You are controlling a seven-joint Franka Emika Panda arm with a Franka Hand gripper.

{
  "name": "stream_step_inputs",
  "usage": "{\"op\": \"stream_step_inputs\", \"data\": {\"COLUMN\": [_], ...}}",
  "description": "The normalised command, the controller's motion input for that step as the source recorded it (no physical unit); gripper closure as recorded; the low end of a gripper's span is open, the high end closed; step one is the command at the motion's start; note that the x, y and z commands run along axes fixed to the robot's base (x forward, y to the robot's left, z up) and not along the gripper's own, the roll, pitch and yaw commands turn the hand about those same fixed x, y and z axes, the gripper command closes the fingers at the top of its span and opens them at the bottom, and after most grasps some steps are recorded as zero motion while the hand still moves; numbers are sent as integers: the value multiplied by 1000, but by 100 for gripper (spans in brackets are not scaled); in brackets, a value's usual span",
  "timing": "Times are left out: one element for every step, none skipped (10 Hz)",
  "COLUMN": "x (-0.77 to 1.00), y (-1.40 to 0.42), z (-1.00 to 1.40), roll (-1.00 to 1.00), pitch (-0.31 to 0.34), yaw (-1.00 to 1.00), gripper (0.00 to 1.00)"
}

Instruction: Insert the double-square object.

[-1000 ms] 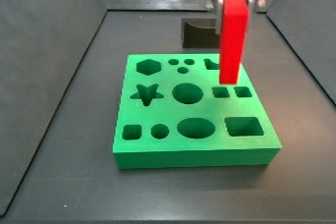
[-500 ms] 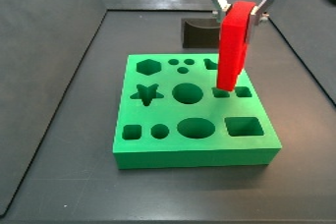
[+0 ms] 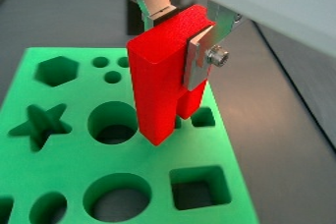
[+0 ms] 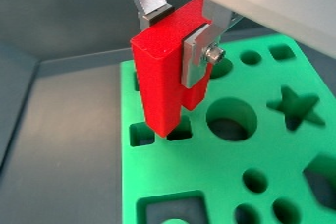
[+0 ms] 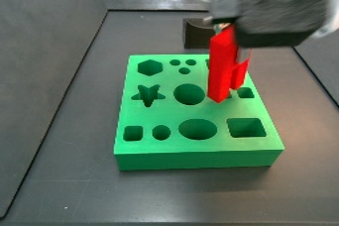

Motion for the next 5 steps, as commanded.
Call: {"op": "stream_step_inputs", "data": {"x": [100, 97, 114, 177, 211], "y": [40, 63, 66, 49, 46], "z": [-214, -166, -160, -151, -151], "roll": [46, 44, 47, 44, 44], "pitch": [0, 16, 19, 1, 0], "yaw": [-903, -877, -863, -831, -817], "gripper": [100, 100, 100, 100, 100]}}
